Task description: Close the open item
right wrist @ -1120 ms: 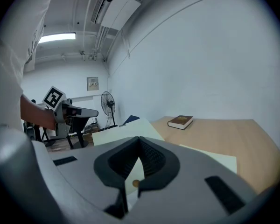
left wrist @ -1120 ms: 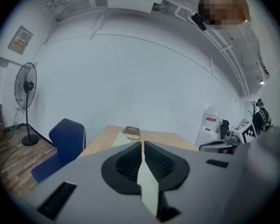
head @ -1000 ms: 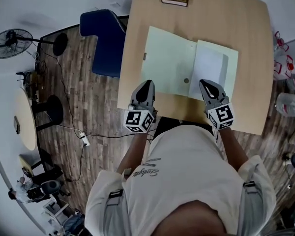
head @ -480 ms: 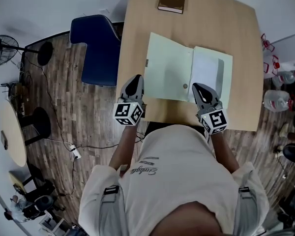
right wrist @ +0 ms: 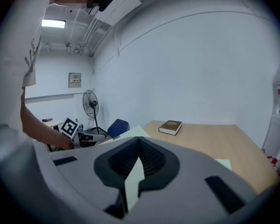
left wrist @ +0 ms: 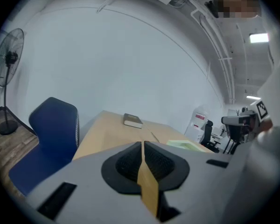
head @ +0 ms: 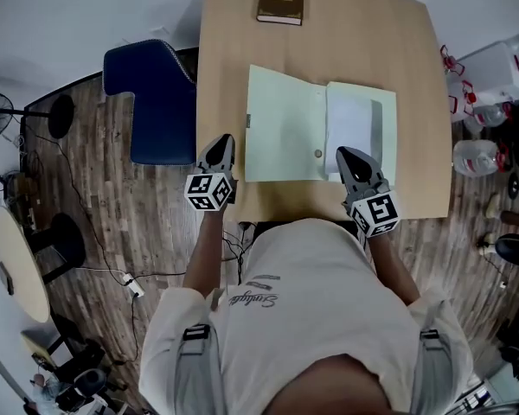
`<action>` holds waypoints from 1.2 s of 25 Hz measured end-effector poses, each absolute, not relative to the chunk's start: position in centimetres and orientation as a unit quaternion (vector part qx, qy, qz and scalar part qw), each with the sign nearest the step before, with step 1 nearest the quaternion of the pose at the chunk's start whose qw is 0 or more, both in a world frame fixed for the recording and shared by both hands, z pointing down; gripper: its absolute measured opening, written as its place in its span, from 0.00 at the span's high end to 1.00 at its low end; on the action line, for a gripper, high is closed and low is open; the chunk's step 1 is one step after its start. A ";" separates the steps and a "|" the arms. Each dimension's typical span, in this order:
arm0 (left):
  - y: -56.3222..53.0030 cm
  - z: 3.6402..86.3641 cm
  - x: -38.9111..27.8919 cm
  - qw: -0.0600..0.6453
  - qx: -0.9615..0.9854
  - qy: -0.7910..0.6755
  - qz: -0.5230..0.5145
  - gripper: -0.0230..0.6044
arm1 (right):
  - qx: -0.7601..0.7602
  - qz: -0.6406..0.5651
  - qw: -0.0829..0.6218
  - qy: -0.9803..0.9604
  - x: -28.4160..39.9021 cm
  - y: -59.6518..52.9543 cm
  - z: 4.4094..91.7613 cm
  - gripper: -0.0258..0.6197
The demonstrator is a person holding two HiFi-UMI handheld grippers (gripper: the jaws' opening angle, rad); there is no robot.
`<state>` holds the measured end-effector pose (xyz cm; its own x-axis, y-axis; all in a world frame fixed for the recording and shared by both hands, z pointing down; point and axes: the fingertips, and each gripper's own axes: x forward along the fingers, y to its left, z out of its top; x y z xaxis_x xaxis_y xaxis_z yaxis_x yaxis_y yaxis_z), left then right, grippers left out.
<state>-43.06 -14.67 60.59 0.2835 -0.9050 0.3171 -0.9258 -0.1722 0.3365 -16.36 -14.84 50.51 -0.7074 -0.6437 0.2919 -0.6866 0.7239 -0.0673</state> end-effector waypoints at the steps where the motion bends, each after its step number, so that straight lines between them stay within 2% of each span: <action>1: -14.8 61.2 -42.7 0.240 0.777 -0.581 0.018 0.92 | 0.362 0.083 0.127 -0.920 -16.6 -14.8 50.4 0.97; 12: -15.7 63.3 -37.8 0.248 0.838 -0.486 0.022 0.92 | 0.367 0.087 0.150 -0.914 -16.2 -13.8 51.7 0.97; 18: -15.6 60.7 -33.8 0.233 0.872 -0.431 0.002 0.92 | 0.366 0.080 0.148 -0.915 -15.7 -13.3 51.7 0.97; 30: -17.4 58.2 -26.8 0.226 0.875 -0.429 0.002 0.92 | 0.366 0.034 0.135 -0.920 -10.9 -13.2 50.5 0.97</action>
